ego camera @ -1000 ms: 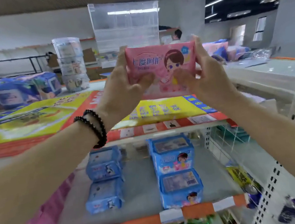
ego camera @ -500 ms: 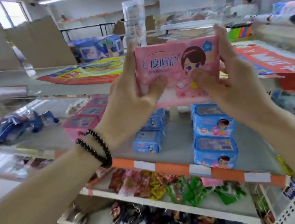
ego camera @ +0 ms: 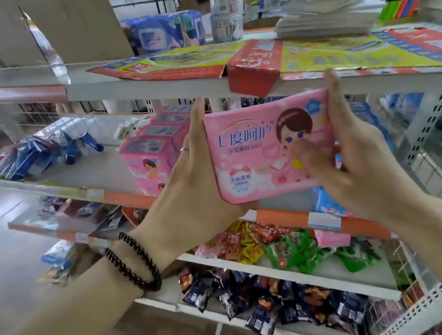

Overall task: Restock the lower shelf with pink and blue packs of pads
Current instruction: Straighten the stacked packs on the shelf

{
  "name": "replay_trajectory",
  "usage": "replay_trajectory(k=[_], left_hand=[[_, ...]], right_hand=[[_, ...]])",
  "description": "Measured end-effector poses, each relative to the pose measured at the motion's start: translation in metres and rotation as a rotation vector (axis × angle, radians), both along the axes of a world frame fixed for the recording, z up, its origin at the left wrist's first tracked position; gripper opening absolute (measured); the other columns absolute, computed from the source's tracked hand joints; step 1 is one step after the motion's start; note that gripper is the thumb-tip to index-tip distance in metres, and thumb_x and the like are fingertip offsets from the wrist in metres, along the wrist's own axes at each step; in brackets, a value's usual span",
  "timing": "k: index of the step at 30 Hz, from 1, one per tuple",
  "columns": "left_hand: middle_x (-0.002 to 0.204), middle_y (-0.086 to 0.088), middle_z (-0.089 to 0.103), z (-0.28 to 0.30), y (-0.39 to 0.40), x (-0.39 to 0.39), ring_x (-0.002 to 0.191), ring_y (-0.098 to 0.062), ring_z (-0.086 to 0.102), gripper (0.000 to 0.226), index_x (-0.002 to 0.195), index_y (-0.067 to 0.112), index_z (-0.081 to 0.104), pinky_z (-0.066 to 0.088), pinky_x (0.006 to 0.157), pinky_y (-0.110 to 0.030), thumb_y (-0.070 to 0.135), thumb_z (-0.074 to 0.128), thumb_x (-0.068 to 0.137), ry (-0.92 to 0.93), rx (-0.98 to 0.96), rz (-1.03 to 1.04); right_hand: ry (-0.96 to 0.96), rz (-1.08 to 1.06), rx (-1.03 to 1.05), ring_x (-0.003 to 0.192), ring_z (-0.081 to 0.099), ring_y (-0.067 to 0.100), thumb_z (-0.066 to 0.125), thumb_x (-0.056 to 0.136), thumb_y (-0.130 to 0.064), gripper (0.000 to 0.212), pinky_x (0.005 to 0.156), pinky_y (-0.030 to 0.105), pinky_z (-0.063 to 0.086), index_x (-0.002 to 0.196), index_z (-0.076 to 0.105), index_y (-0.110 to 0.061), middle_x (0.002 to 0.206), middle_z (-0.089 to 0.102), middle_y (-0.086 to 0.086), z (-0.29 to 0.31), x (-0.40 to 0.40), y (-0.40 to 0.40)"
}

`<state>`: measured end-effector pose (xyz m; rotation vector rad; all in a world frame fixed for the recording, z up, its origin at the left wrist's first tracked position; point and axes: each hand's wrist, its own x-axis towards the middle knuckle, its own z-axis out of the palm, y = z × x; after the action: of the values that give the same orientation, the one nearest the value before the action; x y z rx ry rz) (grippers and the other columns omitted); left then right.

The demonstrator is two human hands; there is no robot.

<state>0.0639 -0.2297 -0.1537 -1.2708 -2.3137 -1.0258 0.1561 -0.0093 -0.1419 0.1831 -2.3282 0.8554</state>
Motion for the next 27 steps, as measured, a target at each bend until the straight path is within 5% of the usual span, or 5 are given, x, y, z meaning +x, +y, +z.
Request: replay_trajectory(k=[7, 12, 19, 23, 27], left_hand=[[0.125, 0.002, 0.056, -0.027, -0.071, -0.021, 0.108, -0.001, 0.061, 0.116, 0.151, 0.014, 0.003, 0.047, 0.087, -0.008, 0.026, 0.087, 0.072, -0.096, -0.023, -0.140], [0.124, 0.001, 0.055, -0.055, -0.114, -0.039, 0.109, -0.007, 0.061, 0.114, 0.152, 0.021, 0.003, 0.053, 0.092, -0.022, 0.024, 0.086, 0.074, -0.120, -0.058, -0.178], [0.130, 0.004, 0.053, -0.098, -0.162, -0.051, 0.112, -0.003, 0.059, 0.108, 0.152, 0.030, 0.008, 0.049, 0.089, -0.015, 0.016, 0.081, 0.073, -0.276, -0.065, -0.212], [0.133, 0.004, 0.053, -0.116, -0.176, -0.056, 0.116, -0.009, 0.058, 0.108, 0.151, 0.032, 0.010, 0.051, 0.093, -0.024, 0.016, 0.083, 0.073, -0.314, -0.068, -0.233], [0.134, 0.005, 0.049, -0.129, -0.178, -0.057, 0.112, 0.000, 0.056, 0.105, 0.149, 0.036, 0.012, 0.045, 0.089, -0.012, 0.014, 0.081, 0.073, -0.315, -0.085, -0.263]], right_hand=[[-0.348, 0.043, -0.027, 0.111, 0.055, -0.017, 0.073, 0.062, -0.067, 0.134, 0.097, 0.001, 0.037, 0.148, -0.028, -0.045, 0.129, 0.057, -0.019, -0.022, -0.005, -0.064], [-0.453, 0.034, -0.002, 0.115, 0.047, -0.019, 0.080, 0.058, -0.058, 0.145, 0.091, -0.009, 0.028, 0.151, -0.029, -0.033, 0.146, 0.044, -0.013, -0.055, -0.014, -0.104], [-0.513, -0.001, -0.012, 0.136, 0.045, 0.006, 0.073, 0.056, -0.069, 0.137, 0.114, 0.037, 0.040, 0.144, -0.031, -0.052, 0.158, 0.030, -0.015, -0.098, -0.010, -0.149], [-0.511, -0.025, -0.048, 0.143, 0.031, -0.003, 0.073, 0.060, -0.069, 0.133, 0.117, 0.021, 0.030, 0.146, -0.027, -0.053, 0.160, 0.016, -0.027, -0.115, -0.006, -0.167], [-0.496, -0.055, -0.256, 0.129, 0.048, -0.009, 0.067, 0.078, -0.057, 0.111, 0.108, 0.010, 0.035, 0.152, -0.014, -0.048, 0.143, 0.050, -0.025, -0.132, 0.004, -0.180]])
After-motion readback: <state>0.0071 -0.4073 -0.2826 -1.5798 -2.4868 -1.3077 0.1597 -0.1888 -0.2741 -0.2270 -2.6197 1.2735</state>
